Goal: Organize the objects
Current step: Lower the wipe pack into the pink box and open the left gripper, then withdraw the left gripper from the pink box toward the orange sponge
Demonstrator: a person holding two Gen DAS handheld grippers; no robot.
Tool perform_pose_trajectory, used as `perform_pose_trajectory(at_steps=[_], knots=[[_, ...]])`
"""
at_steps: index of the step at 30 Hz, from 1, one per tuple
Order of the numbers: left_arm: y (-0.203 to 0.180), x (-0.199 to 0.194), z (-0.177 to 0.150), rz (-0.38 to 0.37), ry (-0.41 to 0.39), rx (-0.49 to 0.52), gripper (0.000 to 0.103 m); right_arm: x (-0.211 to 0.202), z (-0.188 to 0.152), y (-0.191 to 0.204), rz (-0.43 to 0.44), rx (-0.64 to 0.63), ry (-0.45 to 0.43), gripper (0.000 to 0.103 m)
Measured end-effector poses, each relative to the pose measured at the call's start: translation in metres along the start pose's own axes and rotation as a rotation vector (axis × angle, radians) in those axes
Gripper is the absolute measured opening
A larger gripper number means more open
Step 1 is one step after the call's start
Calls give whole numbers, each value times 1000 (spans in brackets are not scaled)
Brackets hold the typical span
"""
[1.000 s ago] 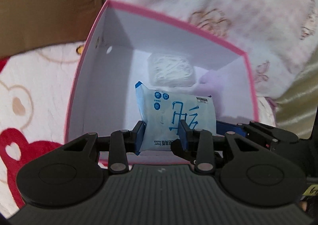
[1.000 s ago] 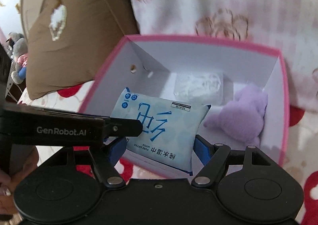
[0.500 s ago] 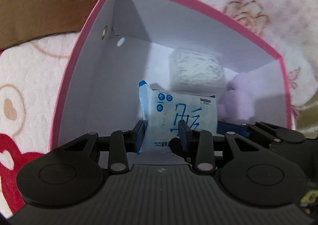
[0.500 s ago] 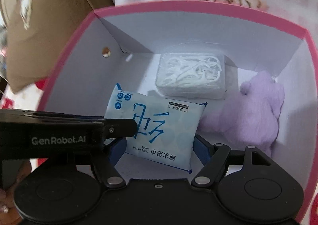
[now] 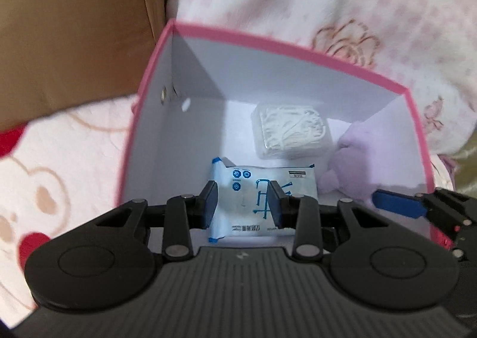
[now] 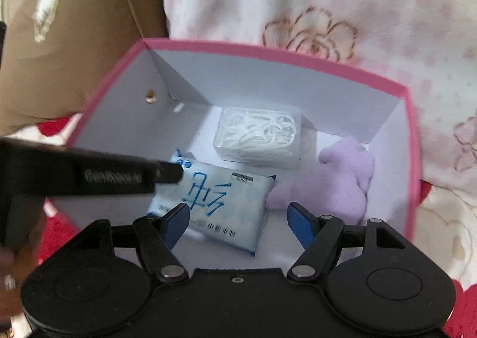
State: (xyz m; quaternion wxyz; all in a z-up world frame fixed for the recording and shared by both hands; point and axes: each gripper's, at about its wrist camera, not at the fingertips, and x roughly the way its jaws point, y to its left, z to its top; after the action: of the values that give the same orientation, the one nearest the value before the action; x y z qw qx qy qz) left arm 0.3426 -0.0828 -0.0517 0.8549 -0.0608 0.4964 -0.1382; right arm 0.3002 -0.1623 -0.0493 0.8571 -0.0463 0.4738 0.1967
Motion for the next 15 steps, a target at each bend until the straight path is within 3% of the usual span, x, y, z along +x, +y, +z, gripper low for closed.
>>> perform_pose_trajectory(at_steps=[6,15], knots=[[-1,-42,-1,-26,-19,69,36,-42,-6,14,66,-7,-73,77],[-4,-103,-10,-33,-5,169,41,-102,-12,37,52,-92,-143,77]])
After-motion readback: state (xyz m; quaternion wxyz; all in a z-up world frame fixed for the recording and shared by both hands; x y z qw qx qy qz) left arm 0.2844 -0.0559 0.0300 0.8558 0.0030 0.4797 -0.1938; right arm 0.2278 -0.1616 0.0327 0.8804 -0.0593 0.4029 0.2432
